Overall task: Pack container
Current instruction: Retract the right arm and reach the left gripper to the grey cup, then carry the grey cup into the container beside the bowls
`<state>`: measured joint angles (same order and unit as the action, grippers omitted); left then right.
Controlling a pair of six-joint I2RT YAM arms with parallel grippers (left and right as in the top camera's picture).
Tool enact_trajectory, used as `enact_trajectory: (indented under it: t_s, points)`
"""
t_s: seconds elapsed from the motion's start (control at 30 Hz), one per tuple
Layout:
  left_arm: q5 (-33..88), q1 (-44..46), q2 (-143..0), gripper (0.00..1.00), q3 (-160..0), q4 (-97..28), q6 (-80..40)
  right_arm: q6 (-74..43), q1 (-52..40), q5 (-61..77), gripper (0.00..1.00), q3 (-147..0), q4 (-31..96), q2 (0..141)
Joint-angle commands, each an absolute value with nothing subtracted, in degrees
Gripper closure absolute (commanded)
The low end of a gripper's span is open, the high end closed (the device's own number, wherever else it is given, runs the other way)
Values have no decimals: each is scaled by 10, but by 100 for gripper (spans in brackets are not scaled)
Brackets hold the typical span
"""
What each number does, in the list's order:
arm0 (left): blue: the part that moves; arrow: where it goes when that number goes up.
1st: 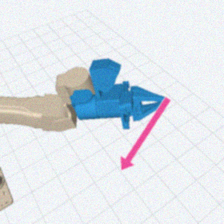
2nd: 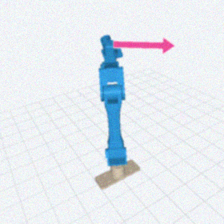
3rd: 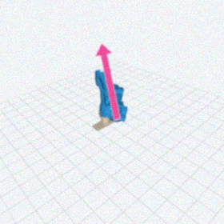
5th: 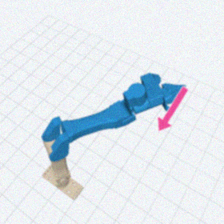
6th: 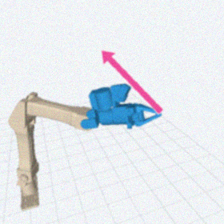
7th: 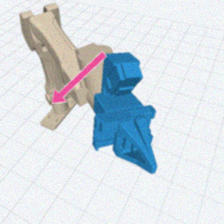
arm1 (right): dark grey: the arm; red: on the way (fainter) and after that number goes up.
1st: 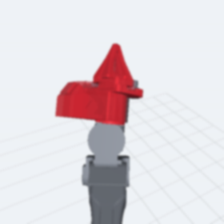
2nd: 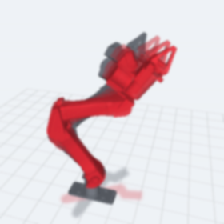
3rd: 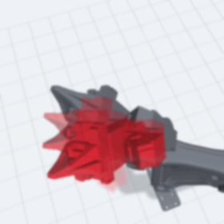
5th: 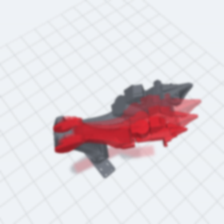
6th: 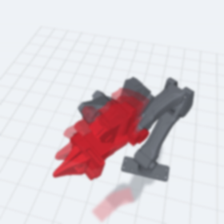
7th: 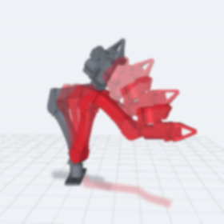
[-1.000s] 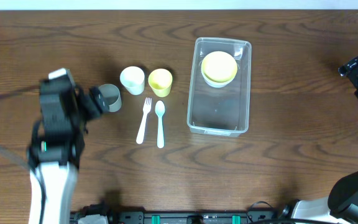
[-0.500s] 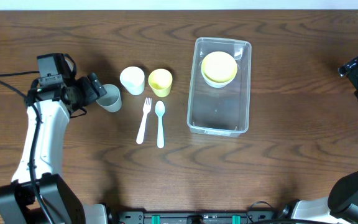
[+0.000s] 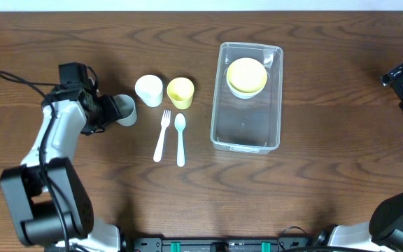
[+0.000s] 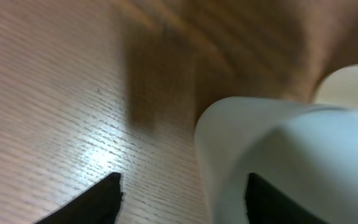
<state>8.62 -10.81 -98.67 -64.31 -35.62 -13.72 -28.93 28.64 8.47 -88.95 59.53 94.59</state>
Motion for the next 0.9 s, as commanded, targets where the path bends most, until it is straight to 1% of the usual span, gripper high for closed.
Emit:
enact_trajectory:
  t_s: [0.0, 0.03, 0.07, 0.13, 0.17, 0.33, 0.43, 0.5, 0.63, 0.73, 0.87]
  points:
    - [82, -108, -1003, 51, -648, -358, -124, -286, 289, 82, 1, -888, 596, 948]
    - [82, -108, -1003, 64, -648, -358, -120, -286, 289, 82, 1, -888, 596, 948]
    - [82, -108, -1001, 73, -650, -361, -120, -286, 289, 82, 1, -888, 596, 948]
    - [82, -108, -991, 90, -660, -374, -99, -286, 289, 82, 1, -888, 596, 948]
    - [82, -108, -983, 94, -668, -383, -89, -286, 289, 82, 1, -888, 596, 948]
    - [95, -89, -907, 94, -761, -483, -75, -287, 289, 82, 1, -888, 596, 948]
    - [116, -32, -858, 94, -836, -551, -56, -286, 289, 82, 1, -888, 596, 948]
    - [113, 32, -832, 94, -875, -569, -53, -286, 289, 82, 1, -888, 596, 948]
    - [89, 177, -814, 94, -896, -522, -47, -287, 289, 82, 1, -888, 596, 948]
    - [44, 274, -852, 94, -895, -480, -47, -286, 289, 82, 1, -888, 596, 948]
    - [36, 336, -939, 94, -895, -449, -27, -286, 289, 82, 1, -888, 596, 948]
